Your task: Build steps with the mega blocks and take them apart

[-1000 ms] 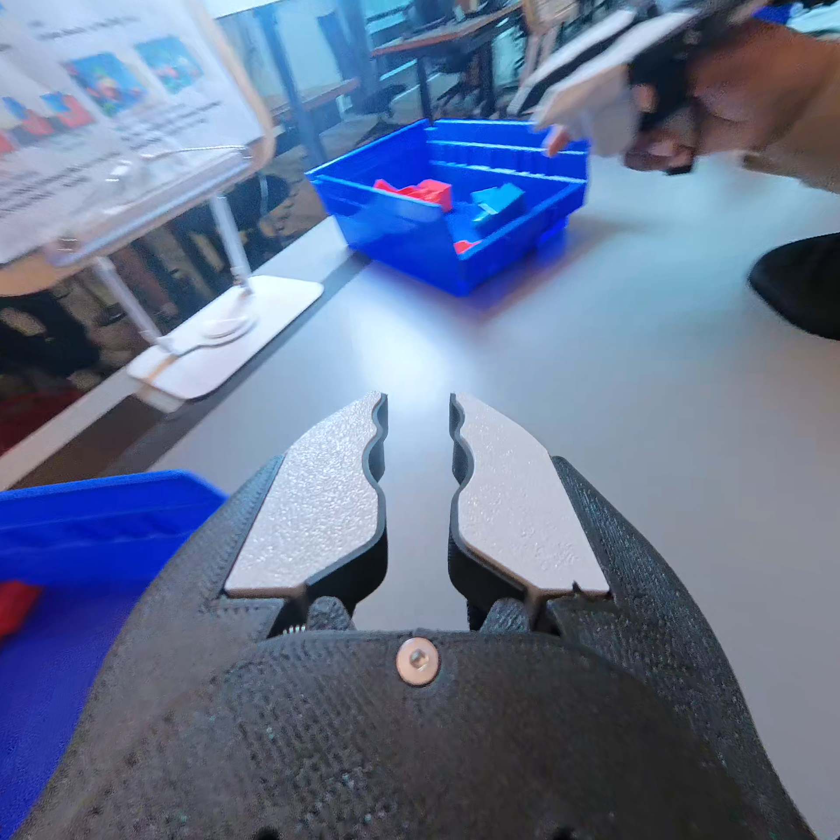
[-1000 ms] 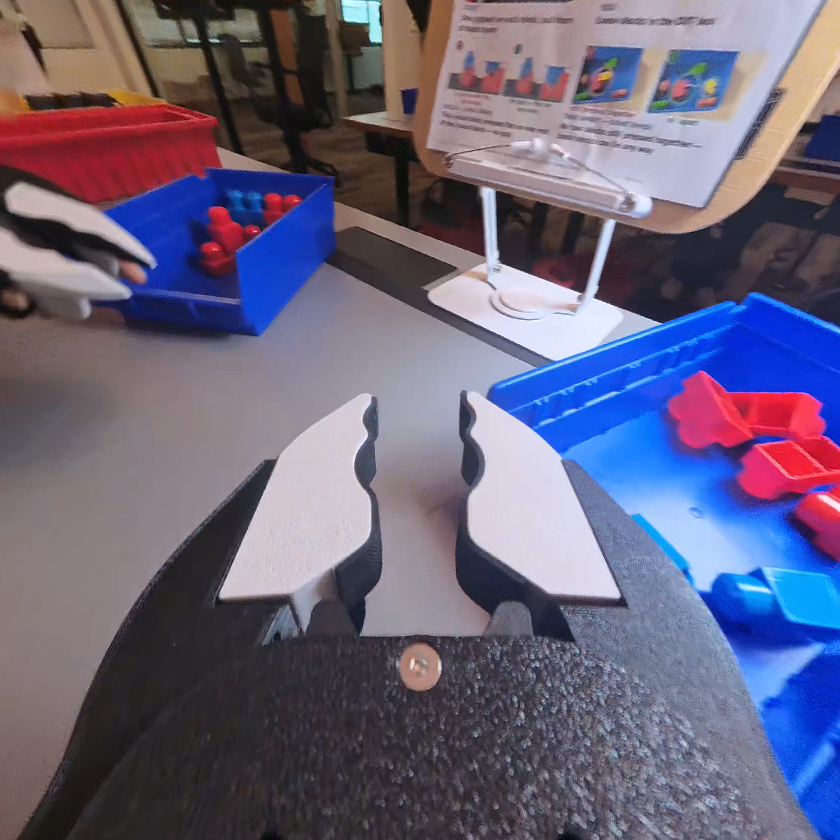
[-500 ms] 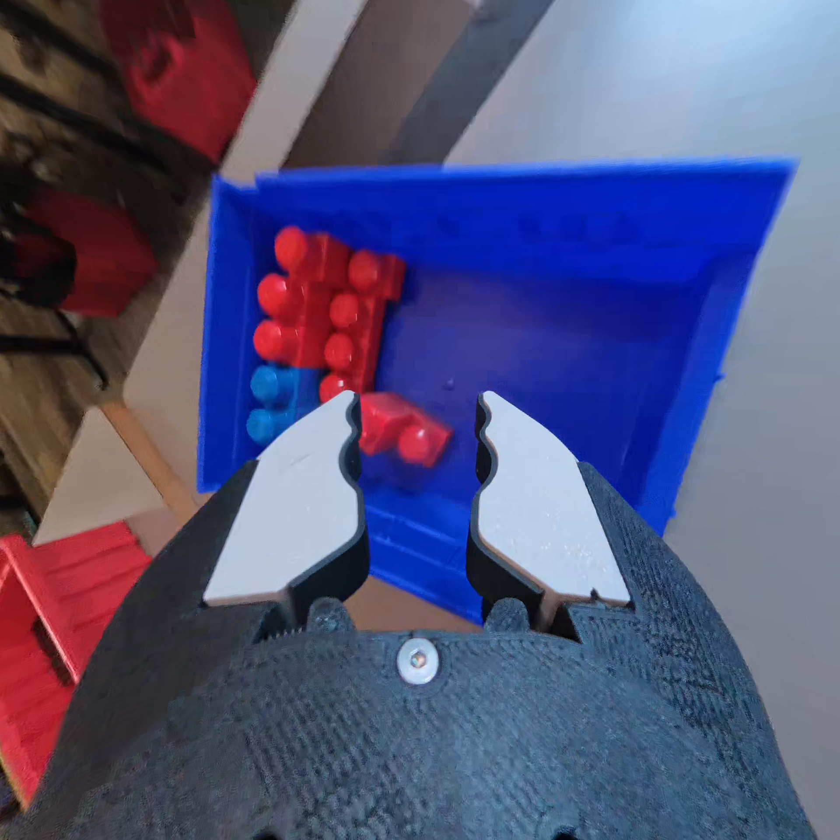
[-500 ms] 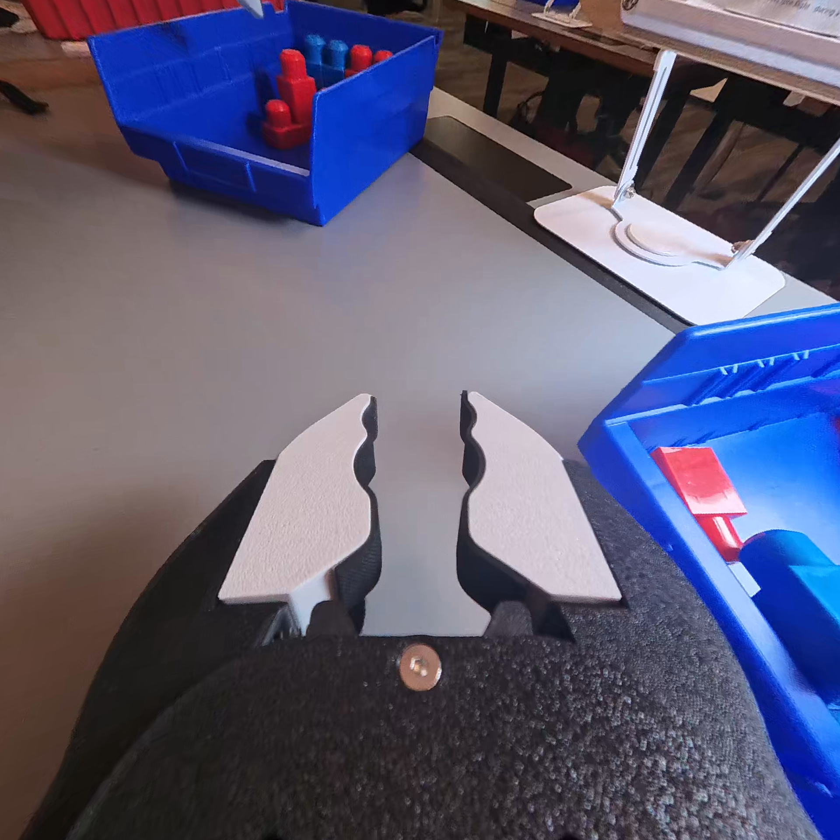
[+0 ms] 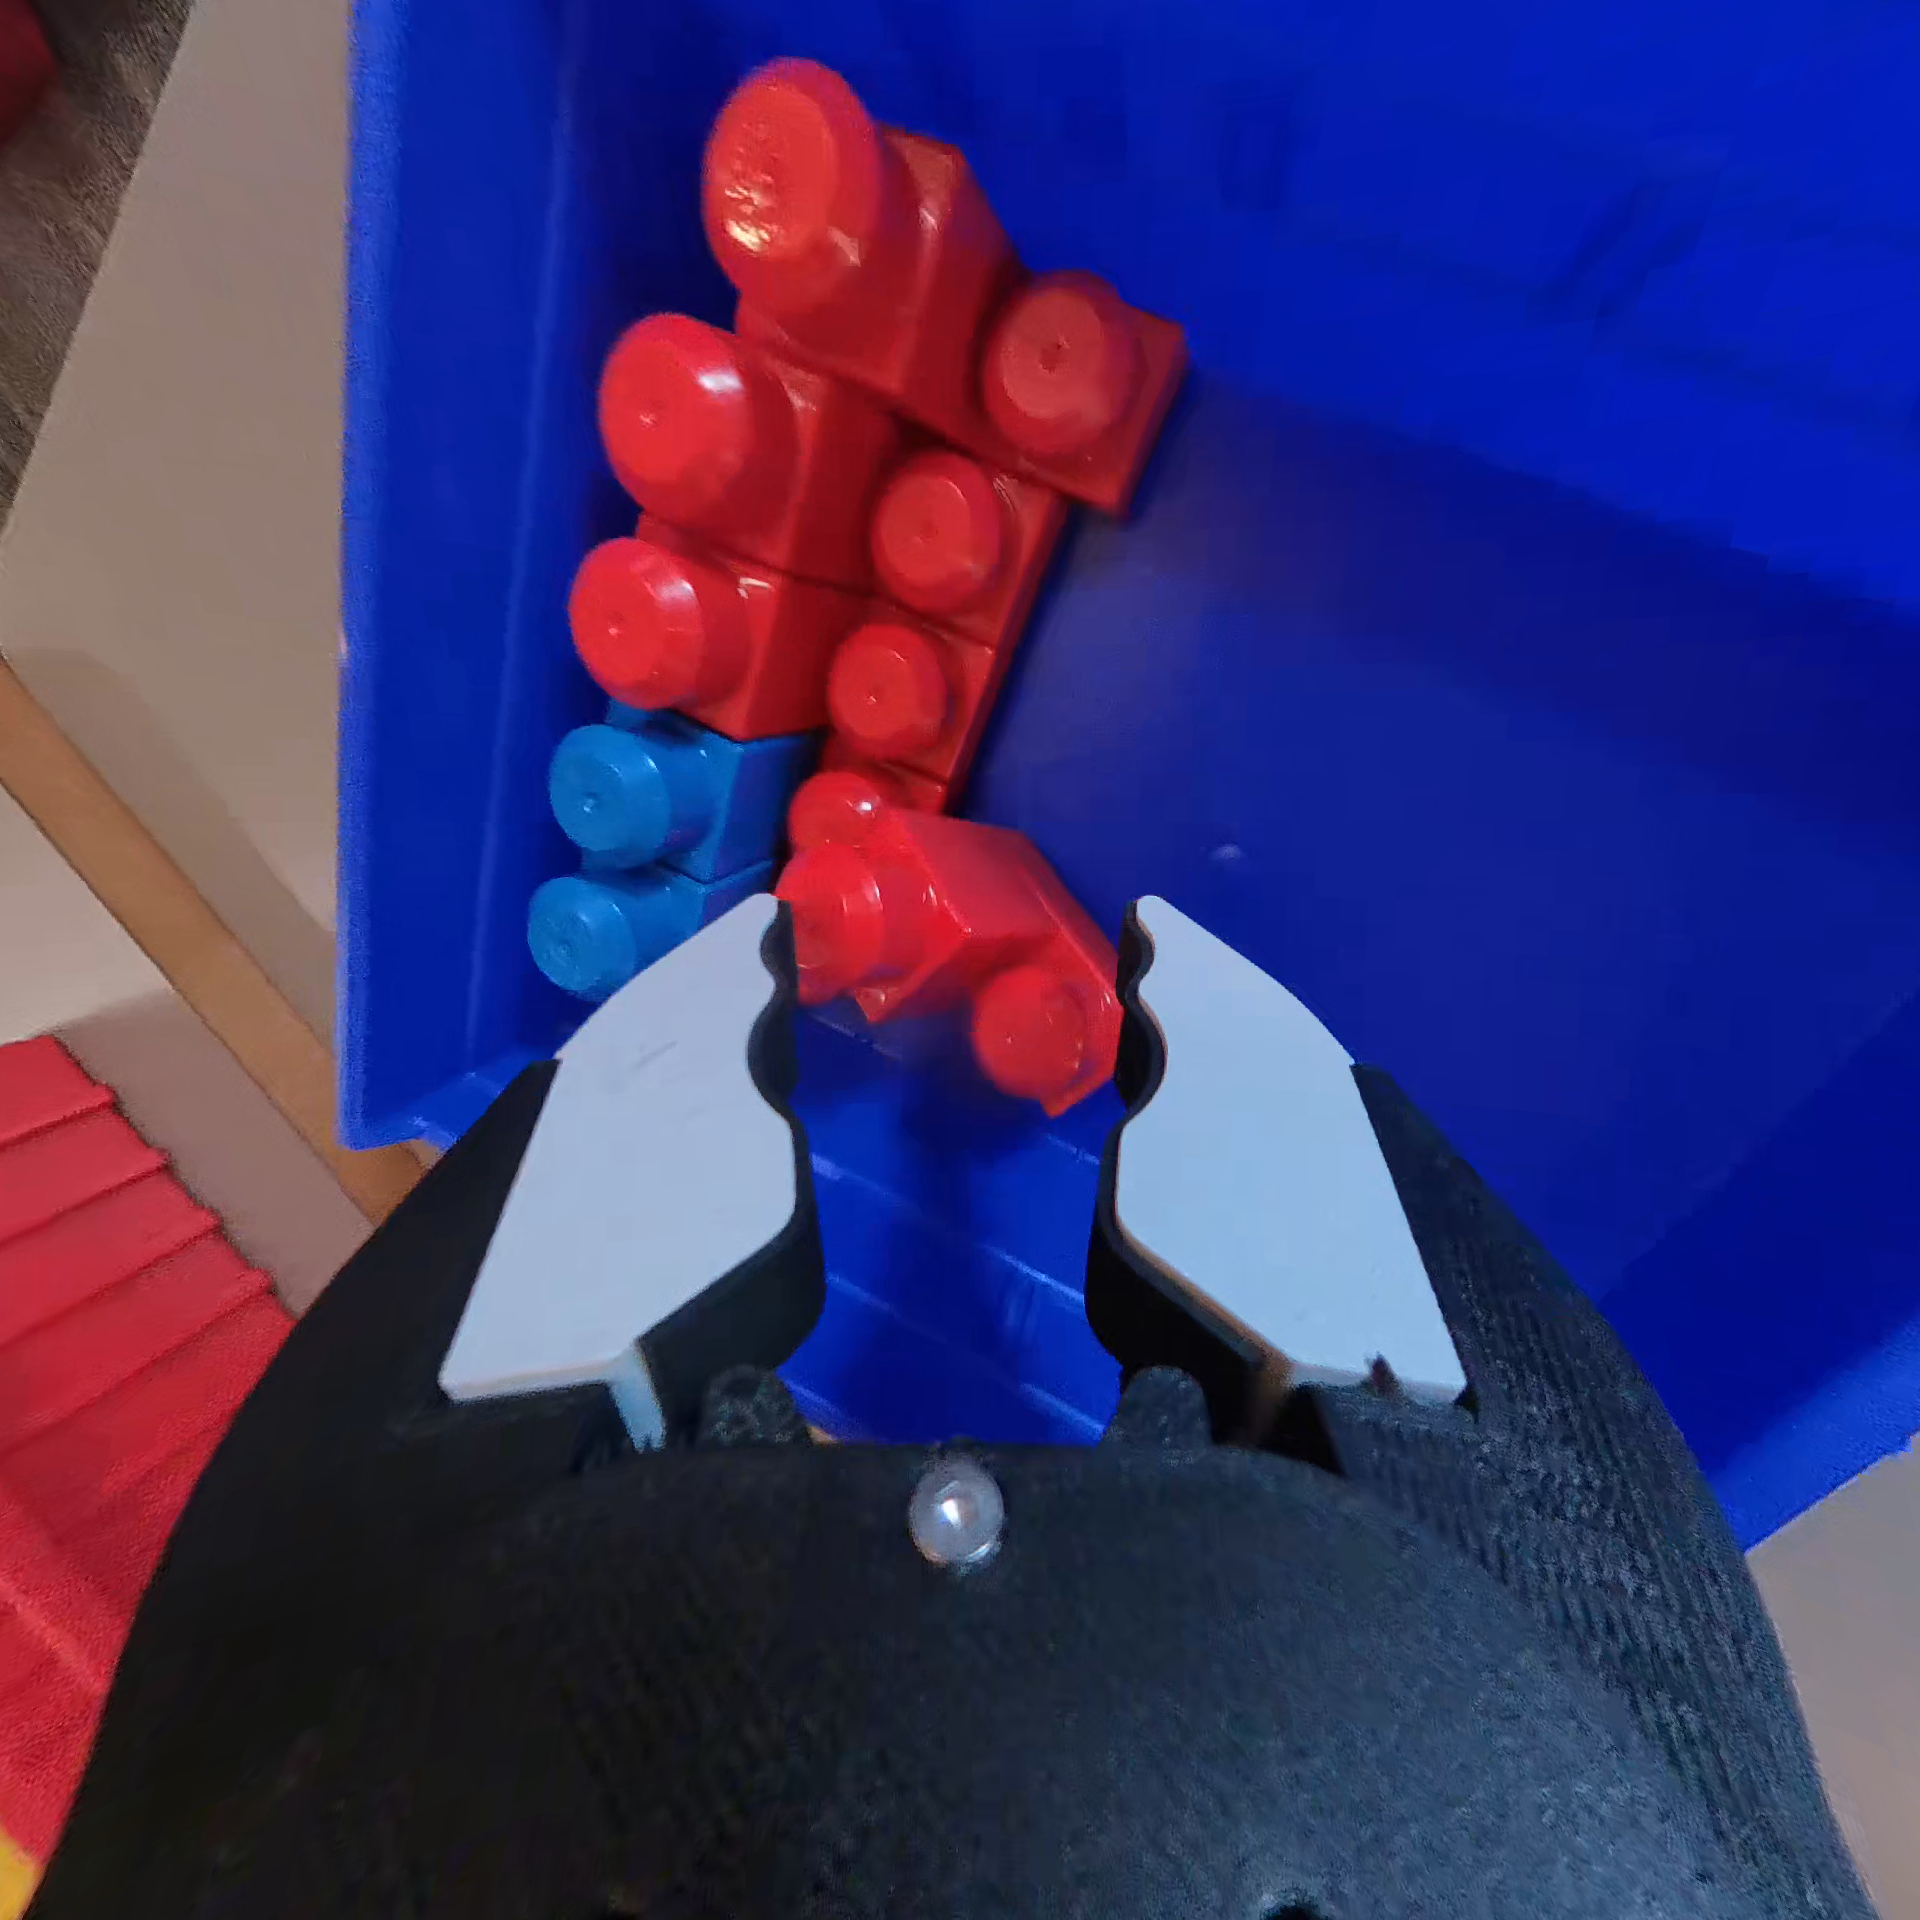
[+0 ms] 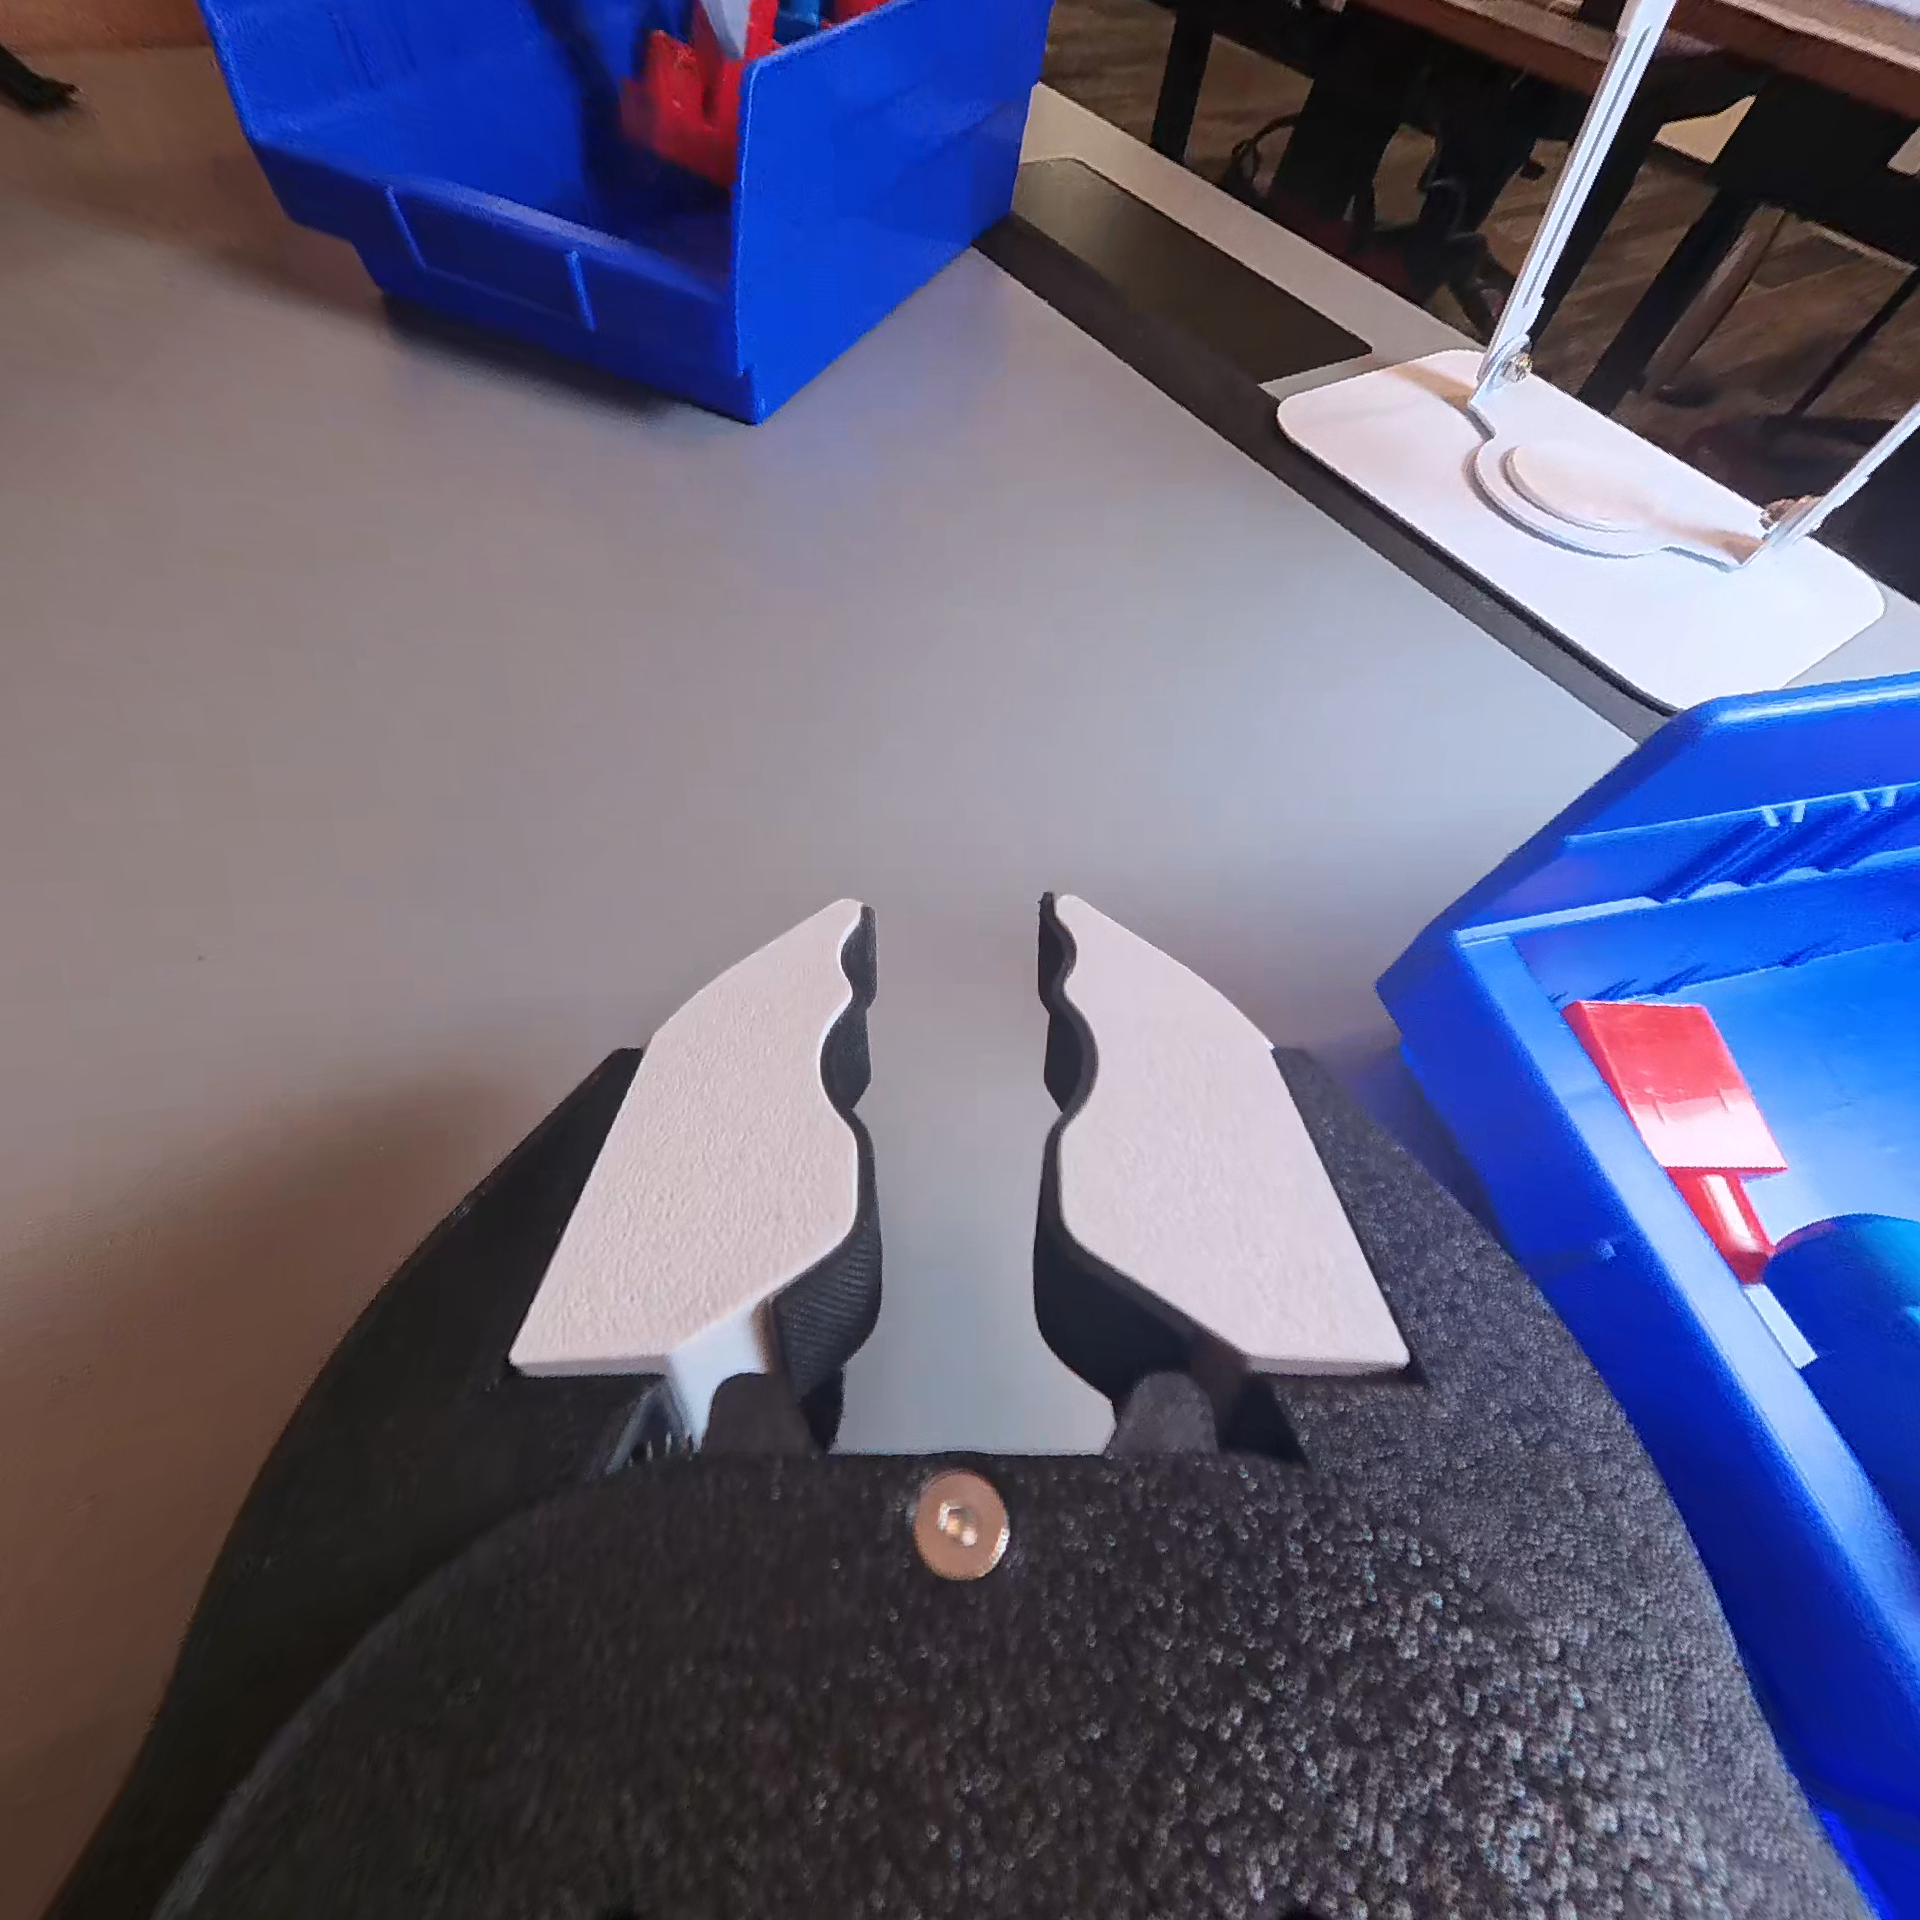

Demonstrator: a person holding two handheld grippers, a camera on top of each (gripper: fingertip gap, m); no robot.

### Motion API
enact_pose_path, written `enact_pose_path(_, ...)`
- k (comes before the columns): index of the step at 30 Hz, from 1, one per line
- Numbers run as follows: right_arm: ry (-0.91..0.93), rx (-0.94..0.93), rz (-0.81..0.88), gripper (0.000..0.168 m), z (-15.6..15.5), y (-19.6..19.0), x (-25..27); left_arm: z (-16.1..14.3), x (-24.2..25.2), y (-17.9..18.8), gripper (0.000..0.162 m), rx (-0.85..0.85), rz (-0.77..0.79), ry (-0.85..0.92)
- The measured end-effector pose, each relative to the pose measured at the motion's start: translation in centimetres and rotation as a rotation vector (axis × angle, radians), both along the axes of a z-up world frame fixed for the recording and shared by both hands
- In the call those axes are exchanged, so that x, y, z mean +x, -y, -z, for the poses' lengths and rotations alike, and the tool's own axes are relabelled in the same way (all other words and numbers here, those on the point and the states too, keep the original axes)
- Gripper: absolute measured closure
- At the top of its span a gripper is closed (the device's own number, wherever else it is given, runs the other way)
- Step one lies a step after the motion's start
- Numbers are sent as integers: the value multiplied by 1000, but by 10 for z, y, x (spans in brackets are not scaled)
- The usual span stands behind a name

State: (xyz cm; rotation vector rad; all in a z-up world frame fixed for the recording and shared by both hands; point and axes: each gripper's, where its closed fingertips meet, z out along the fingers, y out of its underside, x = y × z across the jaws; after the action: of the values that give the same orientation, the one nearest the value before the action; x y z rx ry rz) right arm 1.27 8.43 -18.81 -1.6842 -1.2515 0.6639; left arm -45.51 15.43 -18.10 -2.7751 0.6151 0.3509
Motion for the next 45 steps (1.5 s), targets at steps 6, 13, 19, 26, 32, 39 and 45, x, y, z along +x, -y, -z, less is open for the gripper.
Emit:
enact_pose_path(6,14,18,-13,140,0,2,0,8,-5,-8,105,-10,-52,-14)
enact_pose_path(13,17,1,-26,140,2,3,-1,13,-18,-8,103,-10,-131,-45)
enact_pose_path(19,35,0,-33,140,6,4,-1,28,-13,2,125,-101,-107,-43)
enact_pose_path(26,42,-4,-36,140,8,5,-1,30,-1,8,131,-106,-40,-56)
enact_pose_path(32,-19,-9,-48,140,-3,7,-3,-34,44,5,132,185,120,-5)
enact_pose_path(39,-198,-3,-200,125,-36,37,-19,-130,201,57,133,705,528,396)
enact_pose_path(45,-260,-48,-362,104,-48,76,-34,-122,341,139,133,825,757,802)
